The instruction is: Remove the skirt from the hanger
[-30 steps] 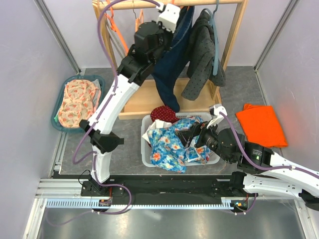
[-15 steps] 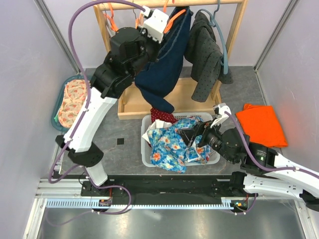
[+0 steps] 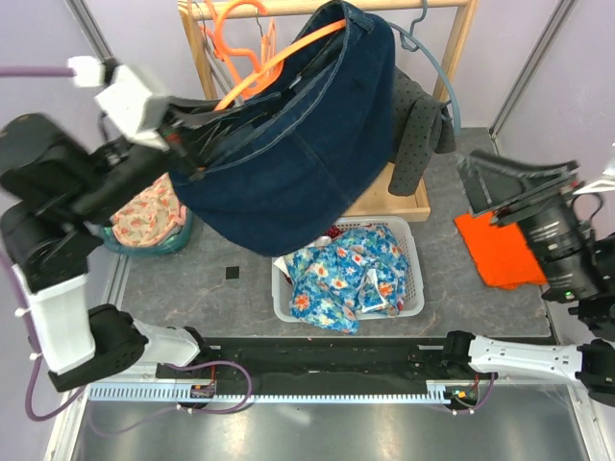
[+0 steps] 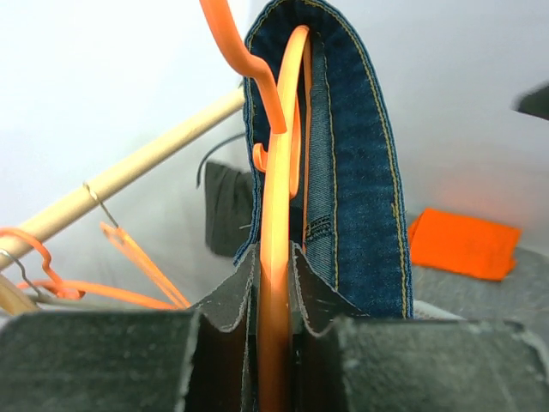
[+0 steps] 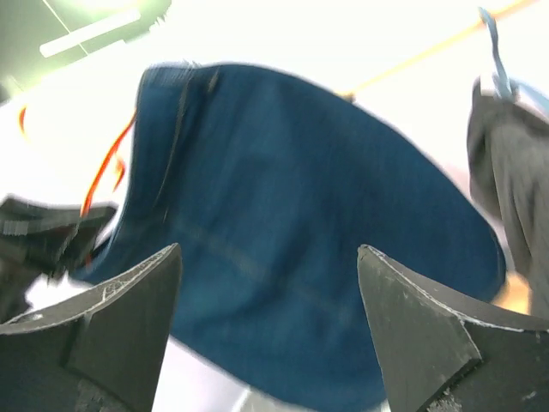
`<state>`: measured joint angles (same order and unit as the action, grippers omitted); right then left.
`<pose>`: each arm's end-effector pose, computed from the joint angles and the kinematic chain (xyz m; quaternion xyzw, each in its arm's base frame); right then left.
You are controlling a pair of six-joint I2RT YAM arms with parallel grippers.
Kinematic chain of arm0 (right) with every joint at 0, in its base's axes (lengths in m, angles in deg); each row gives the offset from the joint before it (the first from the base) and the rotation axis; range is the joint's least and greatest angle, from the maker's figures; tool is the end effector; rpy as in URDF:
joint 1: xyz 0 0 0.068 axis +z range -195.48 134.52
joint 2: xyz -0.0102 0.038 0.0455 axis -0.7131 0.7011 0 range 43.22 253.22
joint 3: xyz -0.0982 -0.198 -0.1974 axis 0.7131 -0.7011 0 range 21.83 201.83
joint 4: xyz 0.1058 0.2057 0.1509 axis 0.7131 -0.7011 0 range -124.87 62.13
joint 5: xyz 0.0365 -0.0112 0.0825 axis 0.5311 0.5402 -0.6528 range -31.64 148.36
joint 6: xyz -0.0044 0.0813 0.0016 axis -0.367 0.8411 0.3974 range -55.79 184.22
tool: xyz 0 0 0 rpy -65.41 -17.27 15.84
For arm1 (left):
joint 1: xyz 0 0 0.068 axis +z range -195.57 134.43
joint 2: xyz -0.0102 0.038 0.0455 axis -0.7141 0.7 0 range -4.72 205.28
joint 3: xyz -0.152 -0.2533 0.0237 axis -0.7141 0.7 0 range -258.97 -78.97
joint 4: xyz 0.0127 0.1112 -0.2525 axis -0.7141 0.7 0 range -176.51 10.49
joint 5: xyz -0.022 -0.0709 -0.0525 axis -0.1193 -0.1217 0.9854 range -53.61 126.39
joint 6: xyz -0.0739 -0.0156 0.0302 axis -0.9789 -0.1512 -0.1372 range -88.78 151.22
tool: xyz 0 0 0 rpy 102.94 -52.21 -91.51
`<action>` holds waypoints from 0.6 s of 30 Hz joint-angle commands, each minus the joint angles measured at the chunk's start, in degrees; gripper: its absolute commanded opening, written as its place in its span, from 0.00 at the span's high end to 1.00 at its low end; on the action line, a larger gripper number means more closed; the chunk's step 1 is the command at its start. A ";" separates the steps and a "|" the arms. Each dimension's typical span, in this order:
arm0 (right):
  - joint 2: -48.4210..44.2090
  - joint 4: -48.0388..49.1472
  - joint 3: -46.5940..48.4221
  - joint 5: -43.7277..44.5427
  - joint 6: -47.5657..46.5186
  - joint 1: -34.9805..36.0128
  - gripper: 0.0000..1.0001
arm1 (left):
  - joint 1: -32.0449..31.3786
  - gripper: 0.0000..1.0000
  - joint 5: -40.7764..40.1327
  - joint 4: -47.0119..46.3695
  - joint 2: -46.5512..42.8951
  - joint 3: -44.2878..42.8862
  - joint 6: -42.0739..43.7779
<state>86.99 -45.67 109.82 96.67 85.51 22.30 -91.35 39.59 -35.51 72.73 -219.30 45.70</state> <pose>0.0680 0.0508 0.5952 0.0598 0.5674 0.4399 0.6936 0.1116 -0.1204 0.6840 0.3349 0.5338 -0.2264 0.7427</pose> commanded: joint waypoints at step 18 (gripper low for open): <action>20.57 3.74 18.45 0.63 -15.41 0.33 0.06 | -0.28 0.98 8.57 -0.73 -3.36 5.86 -4.55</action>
<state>109.30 -43.18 127.96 94.26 73.32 22.30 -91.46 48.64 -28.80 71.27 -212.06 42.77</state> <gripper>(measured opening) 0.937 0.165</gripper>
